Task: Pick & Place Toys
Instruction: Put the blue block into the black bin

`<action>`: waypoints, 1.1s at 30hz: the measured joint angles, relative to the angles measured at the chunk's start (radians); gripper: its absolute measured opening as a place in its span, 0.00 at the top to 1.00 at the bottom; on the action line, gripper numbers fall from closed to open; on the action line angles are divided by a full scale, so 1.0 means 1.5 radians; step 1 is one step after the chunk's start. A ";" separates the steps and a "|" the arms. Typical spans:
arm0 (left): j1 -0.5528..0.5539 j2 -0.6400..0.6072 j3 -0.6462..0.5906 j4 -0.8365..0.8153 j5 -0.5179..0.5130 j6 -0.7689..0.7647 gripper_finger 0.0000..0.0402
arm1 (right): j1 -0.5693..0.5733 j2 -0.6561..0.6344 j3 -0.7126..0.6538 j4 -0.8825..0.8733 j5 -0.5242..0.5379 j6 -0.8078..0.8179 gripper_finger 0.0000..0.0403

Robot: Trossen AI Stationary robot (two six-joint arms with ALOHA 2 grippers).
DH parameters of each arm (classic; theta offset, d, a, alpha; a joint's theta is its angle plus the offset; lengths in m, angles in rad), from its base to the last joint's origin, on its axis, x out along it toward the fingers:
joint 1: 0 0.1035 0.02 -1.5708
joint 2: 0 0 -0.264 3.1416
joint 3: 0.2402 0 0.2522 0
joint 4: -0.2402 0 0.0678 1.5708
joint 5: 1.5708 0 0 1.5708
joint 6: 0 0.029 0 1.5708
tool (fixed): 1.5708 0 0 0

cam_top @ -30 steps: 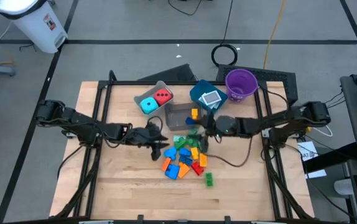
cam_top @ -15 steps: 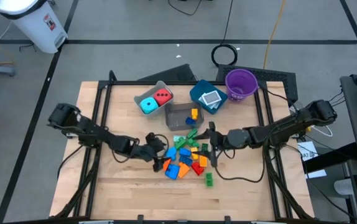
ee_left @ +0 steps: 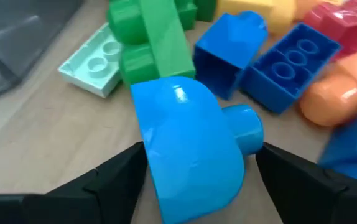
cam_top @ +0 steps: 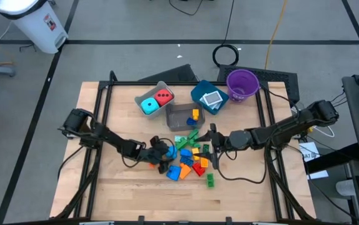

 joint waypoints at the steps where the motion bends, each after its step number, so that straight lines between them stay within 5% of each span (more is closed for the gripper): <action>1: 0.001 0.000 0.000 0.004 -0.006 0.001 0.24 | 0.002 0.000 0.000 0.000 0.000 0.000 0.38; 11: 0.015 0.001 -0.002 0.023 -0.022 0.042 0.38 | 0.006 0.000 0.000 0.002 0.002 0.000 0.38; 25: 0.024 -0.001 -0.001 0.040 -0.025 0.030 0.83 | 0.005 0.000 0.000 0.004 0.002 0.000 0.38; 33: 0.019 -0.023 0.014 0.021 -0.013 0.036 0.87 | 0.005 0.000 0.000 0.004 0.002 0.000 0.38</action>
